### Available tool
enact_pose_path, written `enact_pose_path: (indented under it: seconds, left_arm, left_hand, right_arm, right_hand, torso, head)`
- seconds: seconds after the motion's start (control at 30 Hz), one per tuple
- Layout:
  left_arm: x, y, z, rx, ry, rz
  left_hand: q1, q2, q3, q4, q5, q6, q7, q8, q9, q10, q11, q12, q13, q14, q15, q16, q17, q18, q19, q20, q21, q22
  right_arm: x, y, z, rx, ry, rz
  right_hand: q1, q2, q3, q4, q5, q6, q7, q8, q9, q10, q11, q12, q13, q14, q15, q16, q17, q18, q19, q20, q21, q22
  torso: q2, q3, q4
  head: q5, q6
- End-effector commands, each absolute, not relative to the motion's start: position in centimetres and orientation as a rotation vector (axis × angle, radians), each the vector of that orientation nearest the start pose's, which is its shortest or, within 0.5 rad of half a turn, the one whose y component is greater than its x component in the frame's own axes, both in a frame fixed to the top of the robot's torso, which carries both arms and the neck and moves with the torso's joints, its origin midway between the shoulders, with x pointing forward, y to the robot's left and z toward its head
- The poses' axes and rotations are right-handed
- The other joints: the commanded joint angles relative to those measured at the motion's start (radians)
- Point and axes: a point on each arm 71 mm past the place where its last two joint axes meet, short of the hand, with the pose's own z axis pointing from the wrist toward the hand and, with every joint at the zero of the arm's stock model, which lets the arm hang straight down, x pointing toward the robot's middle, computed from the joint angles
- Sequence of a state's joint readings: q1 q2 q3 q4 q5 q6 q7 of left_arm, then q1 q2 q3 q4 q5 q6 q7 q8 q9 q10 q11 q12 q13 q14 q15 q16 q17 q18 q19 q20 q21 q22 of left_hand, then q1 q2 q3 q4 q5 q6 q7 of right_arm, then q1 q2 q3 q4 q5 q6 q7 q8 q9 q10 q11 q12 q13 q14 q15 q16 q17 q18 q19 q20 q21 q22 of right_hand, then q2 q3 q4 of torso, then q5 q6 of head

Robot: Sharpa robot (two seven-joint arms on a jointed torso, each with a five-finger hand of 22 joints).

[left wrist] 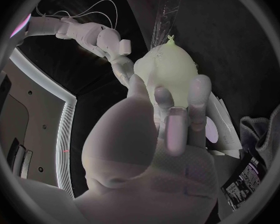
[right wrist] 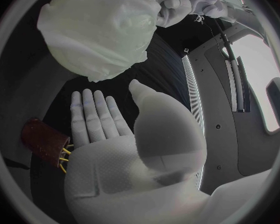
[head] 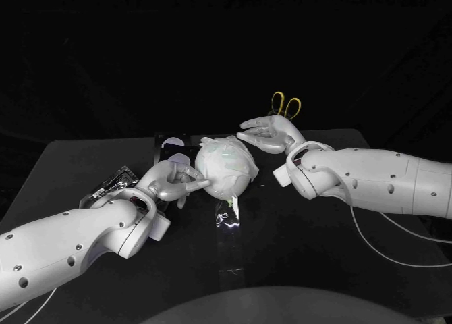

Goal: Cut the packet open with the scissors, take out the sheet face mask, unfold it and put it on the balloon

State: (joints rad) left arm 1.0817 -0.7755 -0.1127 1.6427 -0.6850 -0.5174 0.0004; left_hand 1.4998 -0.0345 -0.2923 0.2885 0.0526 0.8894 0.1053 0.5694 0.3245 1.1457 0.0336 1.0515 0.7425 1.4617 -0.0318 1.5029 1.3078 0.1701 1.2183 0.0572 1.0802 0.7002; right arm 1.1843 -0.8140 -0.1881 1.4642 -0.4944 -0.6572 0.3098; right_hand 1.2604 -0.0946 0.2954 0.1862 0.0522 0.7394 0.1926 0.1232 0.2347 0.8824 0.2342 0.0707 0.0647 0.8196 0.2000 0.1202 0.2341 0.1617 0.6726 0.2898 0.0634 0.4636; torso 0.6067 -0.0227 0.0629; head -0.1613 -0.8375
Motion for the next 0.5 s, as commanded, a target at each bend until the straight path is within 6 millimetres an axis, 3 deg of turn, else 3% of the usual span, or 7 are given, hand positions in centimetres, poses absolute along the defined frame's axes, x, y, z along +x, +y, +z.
enact_pose_path:
  seconds: [0.03,0.5]
  left_arm:
    - [42.6,14.3,-25.4,-0.627,1.870,-1.068]
    - [42.4,13.2,-25.1,-0.624,1.865,-1.095]
  left_hand:
    - [-0.009,0.005,-0.006,0.002,-0.004,0.008,-0.001,0.006,0.002,0.004,-0.007,0.009,0.006,0.067,-0.006,0.007,0.096,-0.014,-0.002,-0.002,0.010,0.009]
    - [0.029,0.045,0.006,-0.002,-0.003,0.031,-0.015,0.020,0.001,0.025,-0.020,0.020,0.016,0.070,-0.018,0.012,0.102,-0.018,0.004,-0.011,0.046,0.051]
  right_arm:
    - [48.1,-21.7,-23.2,0.662,1.511,1.049]
    - [48.4,-20.1,-23.6,0.633,1.575,1.064]
  right_hand:
    - [-0.006,0.002,-0.016,0.005,0.002,-0.010,0.088,-0.007,-0.004,-0.009,-0.001,-0.006,-0.001,-0.014,0.006,-0.011,-0.010,-0.010,-0.010,0.000,-0.001,-0.011]
    - [0.006,0.017,-0.047,0.017,0.002,0.016,0.086,-0.003,-0.004,-0.007,-0.001,-0.003,-0.001,-0.033,0.009,-0.031,-0.031,-0.015,-0.020,-0.001,-0.001,-0.039]
  torso:
    - [0.000,-0.0001,-0.0004]
    - [-0.001,-0.0010,-0.0007]
  head:
    - [0.000,-0.002]
    - [-0.001,-0.008]
